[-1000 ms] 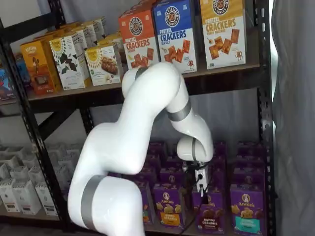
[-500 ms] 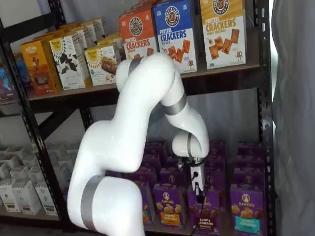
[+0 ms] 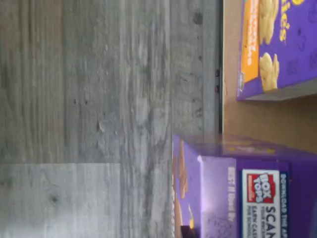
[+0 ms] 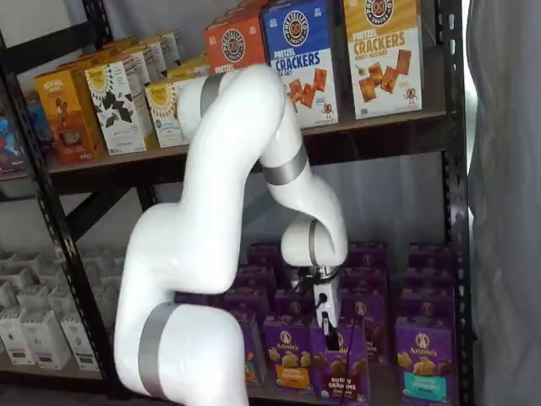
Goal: Pick up the purple box with a brown patch in the center, on the bottom shelf, the fifth box from the left
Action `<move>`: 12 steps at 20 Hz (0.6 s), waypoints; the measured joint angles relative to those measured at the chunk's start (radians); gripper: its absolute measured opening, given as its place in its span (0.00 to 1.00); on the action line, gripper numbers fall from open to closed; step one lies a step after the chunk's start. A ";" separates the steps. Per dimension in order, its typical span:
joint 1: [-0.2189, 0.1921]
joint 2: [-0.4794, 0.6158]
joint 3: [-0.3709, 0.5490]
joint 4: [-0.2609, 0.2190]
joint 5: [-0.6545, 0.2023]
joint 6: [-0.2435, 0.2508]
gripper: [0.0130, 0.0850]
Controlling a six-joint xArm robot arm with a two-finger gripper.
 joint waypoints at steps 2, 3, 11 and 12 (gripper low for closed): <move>0.004 -0.033 0.033 -0.001 0.007 0.006 0.22; 0.007 -0.054 0.055 -0.005 0.009 0.013 0.22; 0.034 -0.175 0.165 0.010 0.034 0.025 0.22; 0.036 -0.185 0.174 0.006 0.036 0.032 0.22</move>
